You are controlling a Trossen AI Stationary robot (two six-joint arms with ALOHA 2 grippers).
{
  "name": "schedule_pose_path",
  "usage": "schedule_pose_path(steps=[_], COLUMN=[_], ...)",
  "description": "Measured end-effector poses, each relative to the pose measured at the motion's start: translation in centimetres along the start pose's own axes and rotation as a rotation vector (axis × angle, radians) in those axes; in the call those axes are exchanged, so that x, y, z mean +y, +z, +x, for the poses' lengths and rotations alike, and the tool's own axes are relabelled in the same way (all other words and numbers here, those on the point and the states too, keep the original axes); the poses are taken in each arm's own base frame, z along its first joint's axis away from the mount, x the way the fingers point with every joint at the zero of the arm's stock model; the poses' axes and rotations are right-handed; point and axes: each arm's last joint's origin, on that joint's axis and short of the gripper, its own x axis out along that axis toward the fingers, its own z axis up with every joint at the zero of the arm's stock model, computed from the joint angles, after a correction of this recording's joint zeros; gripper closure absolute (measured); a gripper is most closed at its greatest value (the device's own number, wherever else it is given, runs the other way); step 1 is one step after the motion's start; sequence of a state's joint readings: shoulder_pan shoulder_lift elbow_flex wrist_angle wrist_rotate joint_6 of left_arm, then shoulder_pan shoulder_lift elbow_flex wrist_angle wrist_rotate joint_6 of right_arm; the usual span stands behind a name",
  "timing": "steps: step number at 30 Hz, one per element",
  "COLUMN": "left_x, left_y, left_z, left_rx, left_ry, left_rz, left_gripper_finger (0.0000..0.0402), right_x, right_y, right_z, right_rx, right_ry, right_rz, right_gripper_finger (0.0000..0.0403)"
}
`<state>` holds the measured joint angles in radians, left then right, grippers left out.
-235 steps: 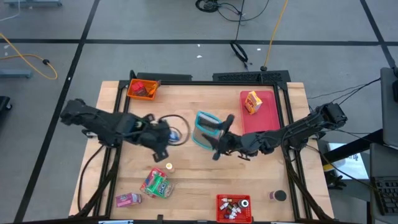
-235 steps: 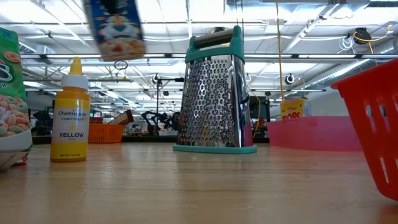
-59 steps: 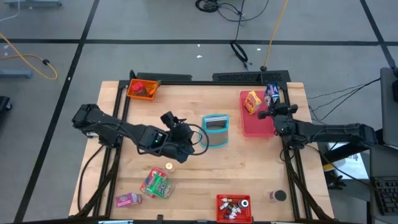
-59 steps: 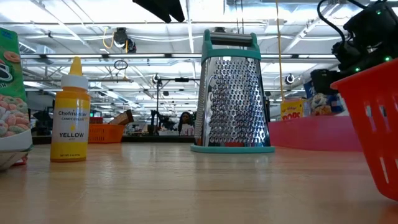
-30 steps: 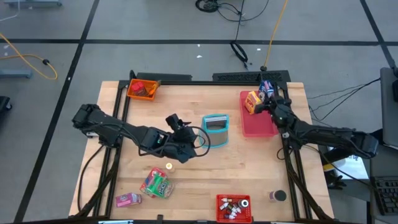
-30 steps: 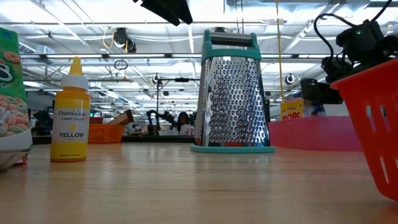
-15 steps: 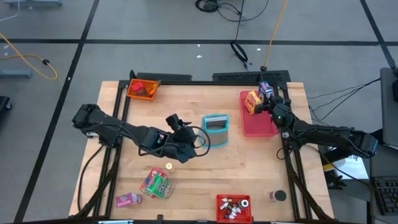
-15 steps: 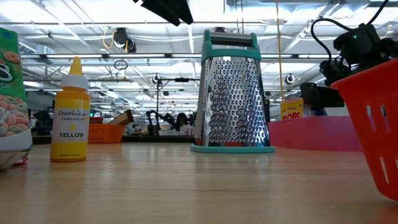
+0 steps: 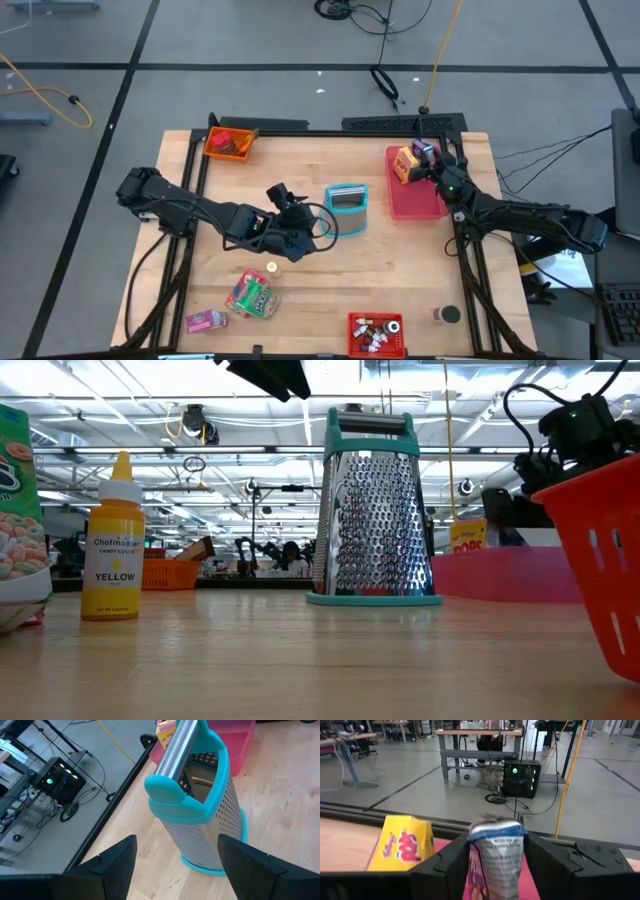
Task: Pick & Place Kitchen Items
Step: Put the blue cereal box into the pink bin, then put the big yellow food coloring bottle into the red bin
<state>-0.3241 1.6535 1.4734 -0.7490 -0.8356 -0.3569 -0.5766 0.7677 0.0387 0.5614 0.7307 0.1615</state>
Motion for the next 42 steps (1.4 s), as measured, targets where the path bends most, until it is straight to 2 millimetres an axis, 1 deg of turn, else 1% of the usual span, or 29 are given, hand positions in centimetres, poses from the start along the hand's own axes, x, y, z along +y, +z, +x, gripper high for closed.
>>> schedule_pose_path(steps=[6, 11, 19, 24, 26, 29, 32, 35, 38, 42], left_x=[-0.1, -0.1, -0.2, -0.2, -0.2, -0.4, -0.6, -1.1, -1.8, -2.8], left_y=[0.0, 0.0, -0.1, -0.1, -0.2, -0.6, -1.1, -1.7, -2.1, -2.6], left_z=[0.0, 0.0, 0.0, 0.0, 0.0, -0.2, -0.7, -1.4, -2.3, -3.8], left_rx=[0.011, 0.012, 0.023, 0.033, 0.051, 0.083, 0.111, 0.134, 0.136, 0.133], left_ry=[-0.030, -0.031, -0.060, -0.084, -0.107, -0.124, -0.128, -0.137, -0.156, -0.196], left_rz=[-0.004, -0.005, -0.003, 0.010, 0.020, 0.034, 0.016, -0.011, -0.042, -0.055], left_gripper_finger=[0.0128, 0.0128, 0.0128, 0.0128, 0.0128, 0.0128, 0.0128, 0.0128, 0.0128, 0.0128], right_x=[0.1, 0.1, 0.1, 0.3, 0.6, 1.1, 1.8, 2.5, 3.2, 3.9], right_y=[0.5, 1.3, 1.8, 2.4, 2.8, 3.3, 3.5, 3.5, 4.3, 4.2], right_z=[0.0, -0.1, -0.4, -1.0, -1.4, -2.1, -2.7, -3.4, -4.1, -5.1], right_rx=[-0.046, -0.105, -0.140, -0.193, -0.221, -0.260, -0.263, -0.256, -0.279, -0.272], right_ry=[0.006, 0.010, 0.018, 0.063, 0.130, 0.284, 0.452, 0.602, 0.715, 0.843], right_rz=[0.002, -0.043, -0.023, 0.013, 0.035, 0.075, 0.102, 0.103, 0.115, 0.109], right_gripper_finger=[0.0198, 0.0185, 0.0181, 0.0181, 0.0181, 0.0181, 0.0181, 0.0183, 0.0187, 0.0190])
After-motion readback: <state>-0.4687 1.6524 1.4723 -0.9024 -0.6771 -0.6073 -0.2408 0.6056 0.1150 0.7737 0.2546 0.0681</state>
